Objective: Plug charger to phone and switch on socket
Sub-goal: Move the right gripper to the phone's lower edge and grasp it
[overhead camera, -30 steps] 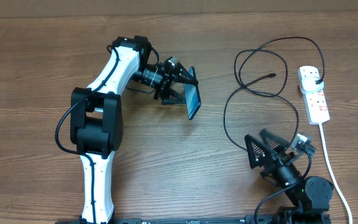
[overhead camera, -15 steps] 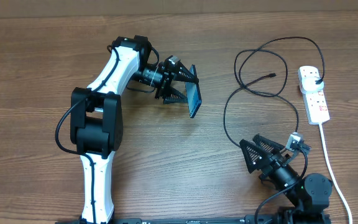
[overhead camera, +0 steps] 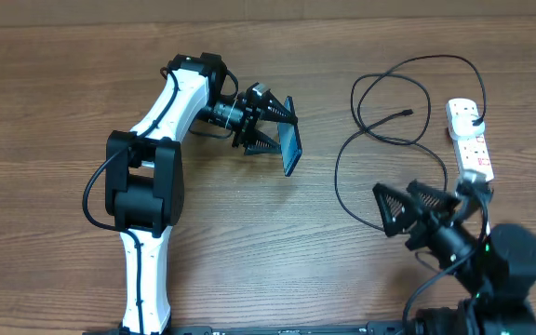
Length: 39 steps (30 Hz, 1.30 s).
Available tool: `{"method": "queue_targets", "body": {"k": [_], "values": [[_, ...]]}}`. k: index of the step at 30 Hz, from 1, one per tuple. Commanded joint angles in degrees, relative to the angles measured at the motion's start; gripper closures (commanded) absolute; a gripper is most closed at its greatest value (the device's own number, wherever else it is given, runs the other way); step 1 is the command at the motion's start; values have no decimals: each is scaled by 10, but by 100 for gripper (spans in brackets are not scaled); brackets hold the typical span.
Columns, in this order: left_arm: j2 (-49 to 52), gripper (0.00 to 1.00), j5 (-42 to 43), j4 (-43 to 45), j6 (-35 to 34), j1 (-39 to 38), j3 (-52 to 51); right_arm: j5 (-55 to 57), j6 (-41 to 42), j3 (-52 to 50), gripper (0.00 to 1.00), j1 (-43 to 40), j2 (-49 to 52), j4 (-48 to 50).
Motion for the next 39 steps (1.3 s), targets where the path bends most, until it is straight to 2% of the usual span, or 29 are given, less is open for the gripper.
{"method": "queue_targets", "body": {"k": [1,7,11,14,18,24,29,36,39], "values": [[3,32,49,1,10,-2,15,22,-18,35,1,36,50,-2],[3,32,71,16,-1,1,15,160,-17,40,1,179,125,16],[3,32,71,16,-1,4,15,325,-17,40,1,305,178,48],[3,32,71,15,-1,5,15,447,-17,40,1,396,230,102],[3,31,71,15,-7,7,15,534,-17,40,0,467,311,202],[3,31,91,15,-7,9,15,572,-18,40,1,489,434,351],[3,31,96,16,-6,9,15,574,-18,40,0,489,501,414],[3,31,87,16,-5,9,15,576,-33,40,22,478,545,470],[3,31,87,16,-2,9,15,576,-62,40,24,472,558,495]]}}
